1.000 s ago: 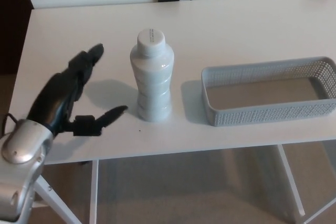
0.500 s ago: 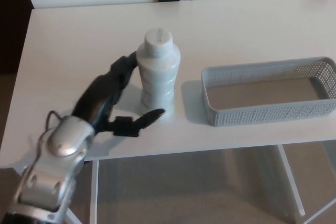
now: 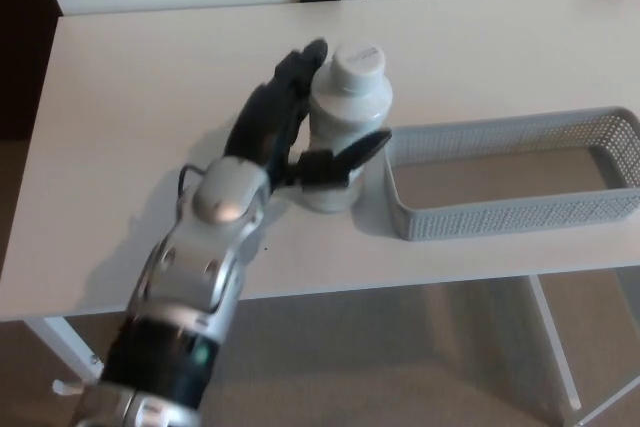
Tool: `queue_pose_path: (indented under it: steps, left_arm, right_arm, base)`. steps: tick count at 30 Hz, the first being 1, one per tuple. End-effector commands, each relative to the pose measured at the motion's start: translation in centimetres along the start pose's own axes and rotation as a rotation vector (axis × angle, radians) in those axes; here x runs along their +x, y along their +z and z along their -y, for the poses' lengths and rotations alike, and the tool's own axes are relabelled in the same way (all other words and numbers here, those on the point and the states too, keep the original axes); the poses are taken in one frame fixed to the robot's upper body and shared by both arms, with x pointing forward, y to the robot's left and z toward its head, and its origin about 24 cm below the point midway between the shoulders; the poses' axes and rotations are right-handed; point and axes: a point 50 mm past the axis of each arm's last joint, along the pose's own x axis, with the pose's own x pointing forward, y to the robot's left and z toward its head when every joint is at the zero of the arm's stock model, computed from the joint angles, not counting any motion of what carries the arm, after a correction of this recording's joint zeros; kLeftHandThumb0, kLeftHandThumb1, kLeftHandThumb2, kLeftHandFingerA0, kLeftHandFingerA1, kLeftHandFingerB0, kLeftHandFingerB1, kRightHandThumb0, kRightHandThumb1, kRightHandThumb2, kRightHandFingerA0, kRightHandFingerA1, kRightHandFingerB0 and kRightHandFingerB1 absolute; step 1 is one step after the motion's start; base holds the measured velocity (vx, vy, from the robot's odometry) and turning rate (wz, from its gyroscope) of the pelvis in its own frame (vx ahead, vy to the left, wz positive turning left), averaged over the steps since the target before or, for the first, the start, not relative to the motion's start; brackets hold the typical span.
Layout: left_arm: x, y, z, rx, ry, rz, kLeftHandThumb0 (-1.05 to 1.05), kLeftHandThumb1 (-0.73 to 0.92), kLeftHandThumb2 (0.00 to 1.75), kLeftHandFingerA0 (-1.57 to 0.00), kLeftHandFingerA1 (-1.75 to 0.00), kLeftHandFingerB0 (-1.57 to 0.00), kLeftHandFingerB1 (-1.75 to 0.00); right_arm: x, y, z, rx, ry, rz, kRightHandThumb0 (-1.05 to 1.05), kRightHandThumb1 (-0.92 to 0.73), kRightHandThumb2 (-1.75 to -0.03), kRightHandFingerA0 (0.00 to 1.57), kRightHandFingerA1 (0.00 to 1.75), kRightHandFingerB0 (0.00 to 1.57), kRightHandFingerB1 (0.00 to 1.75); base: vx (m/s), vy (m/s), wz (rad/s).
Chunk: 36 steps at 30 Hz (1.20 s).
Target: The robot walk up to a desk on which a bottle is kept on the left hand side and a container is kept on the right hand side. The robot uses its left hand to pick up the bottle and places it in the container.
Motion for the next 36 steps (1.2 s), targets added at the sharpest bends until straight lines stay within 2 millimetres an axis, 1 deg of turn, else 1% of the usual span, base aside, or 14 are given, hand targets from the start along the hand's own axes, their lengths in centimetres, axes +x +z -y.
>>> queue_pose_path:
  steps: [1, 2, 3, 4, 7, 8, 9, 10, 15, 27, 29, 31, 32, 36]
  left_arm:
    - [3.1, 1.7, -1.4, 0.147, 0.248, -0.065, -0.54, 0.39, 0.75, -0.48, -0.68, 0.00, -0.15]
    - [3.4, 1.8, -1.7, 0.178, 0.268, -0.068, -0.47, 0.41, 0.67, -0.77, -0.69, -0.06, -0.27]
    - [3.7, 1.9, -2.0, 0.202, 0.287, -0.073, -0.47, 0.41, 0.67, -0.77, -0.69, -0.06, -0.27]
    - [3.9, 2.0, -2.2, 0.223, 0.297, -0.080, -0.18, 0.67, 0.60, -0.99, -0.76, -0.47, -0.38]
    - [4.1, 2.3, -2.6, 0.248, 0.302, -0.081, -0.14, 0.75, 0.63, -1.08, -0.74, -0.70, -0.46]
    - [4.2, 2.6, -3.0, 0.245, 0.302, -0.063, -0.09, 0.78, 0.64, -0.94, -0.66, -0.92, -0.58]
    - [4.2, 2.9, -3.3, 0.240, 0.300, -0.050, -0.09, 0.78, 0.64, -0.94, -0.66, -0.92, -0.58]
    - [4.2, 3.4, -3.6, 0.239, 0.306, -0.029, -0.11, 0.76, 0.72, -0.95, -0.99, -0.91, -0.77]
    - [4.0, 4.7, -4.7, 0.219, 0.323, 0.038, -0.13, 0.80, 0.68, -1.03, -1.20, -0.87, -0.80]
    - [2.5, 12.2, -5.4, 0.067, 0.268, 0.287, -0.13, 0.76, 0.67, -1.17, -1.14, -0.89, -0.72]
    - [1.8, 14.5, -4.7, 0.017, 0.224, 0.355, -0.14, 0.74, 0.68, -1.18, -1.11, -0.89, -0.73]
    - [1.5, 15.1, -4.4, 0.002, 0.206, 0.377, -0.14, 0.75, 0.67, -1.18, -1.08, -0.88, -0.73]
    - [1.2, 15.9, -3.8, -0.003, 0.184, 0.410, -0.17, 0.77, 0.65, -1.20, -1.03, -0.92, -0.73]
    - [-0.4, 17.9, -1.5, -0.053, 0.094, 0.501, -0.15, 0.74, 0.71, -1.20, -1.06, -0.91, -0.72]
  right_arm:
    - [0.3, 1.2, 0.1, -0.028, 0.026, 0.042, -0.68, -0.44, -0.55, 0.89, 0.45, 0.84, 0.44]
    - [0.4, 1.4, 0.1, -0.027, 0.027, 0.047, -0.68, -0.44, -0.55, 0.89, 0.46, 0.85, 0.44]
    - [0.5, 1.5, 0.0, -0.025, 0.028, 0.052, -0.68, -0.44, -0.55, 0.89, 0.46, 0.85, 0.44]
    - [0.6, 1.7, 0.1, -0.023, 0.028, 0.054, -0.67, -0.43, -0.55, 0.89, 0.45, 0.84, 0.44]
    - [0.7, 1.9, 0.1, -0.024, 0.025, 0.059, -0.67, -0.43, -0.55, 0.89, 0.45, 0.84, 0.44]
    - [0.8, 2.4, 0.2, -0.029, 0.025, 0.070, -0.81, -0.35, -0.75, 0.91, 0.54, 0.82, 0.50]
    - [1.0, 2.7, 0.2, -0.033, 0.024, 0.077, -0.81, -0.35, -0.75, 0.91, 0.54, 0.82, 0.50]
    - [1.2, 3.1, 0.2, -0.043, 0.023, 0.085, -0.80, -0.32, -0.75, 0.92, 0.54, 0.82, 0.51]
    - [1.4, 3.7, 0.3, -0.057, 0.018, 0.091, -0.81, -0.35, -0.74, 0.93, 0.54, 0.83, 0.51]
    - [1.4, 3.5, 0.5, -0.076, 0.004, 0.069, -0.85, -0.38, -0.74, 0.96, 0.53, 0.85, 0.50]
    - [1.4, 3.4, 0.4, -0.094, 0.012, 0.067, -0.85, -0.39, -0.76, 0.95, 0.53, 0.84, 0.50]
    - [1.3, 3.4, 0.4, -0.103, 0.016, 0.066, -0.68, -0.45, -0.56, 0.91, 0.46, 0.84, 0.44]
    - [1.3, 3.4, 0.4, -0.104, 0.014, 0.067, -0.81, -0.36, -0.75, 0.92, 0.54, 0.82, 0.51]
    - [1.4, 3.4, 0.2, -0.099, 0.016, 0.067, -0.82, -0.36, -0.75, 0.95, 0.55, 0.85, 0.52]
  base:
    - [0.00, 0.000, 0.00]
    - [0.00, 0.000, 0.00]
    - [0.00, 0.000, 0.00]
    - [0.00, 0.000, 0.00]
    - [0.00, 0.000, 0.00]
    - [0.00, 0.000, 0.00]
    - [0.00, 0.000, 0.00]
    - [0.00, 0.000, 0.00]
    - [0.00, 0.000, 0.00]
    - [0.00, 0.000, 0.00]
    - [0.00, 0.000, 0.00]
    - [0.00, 0.000, 0.00]
    - [0.00, 0.000, 0.00]
    - [0.00, 0.000, 0.00]
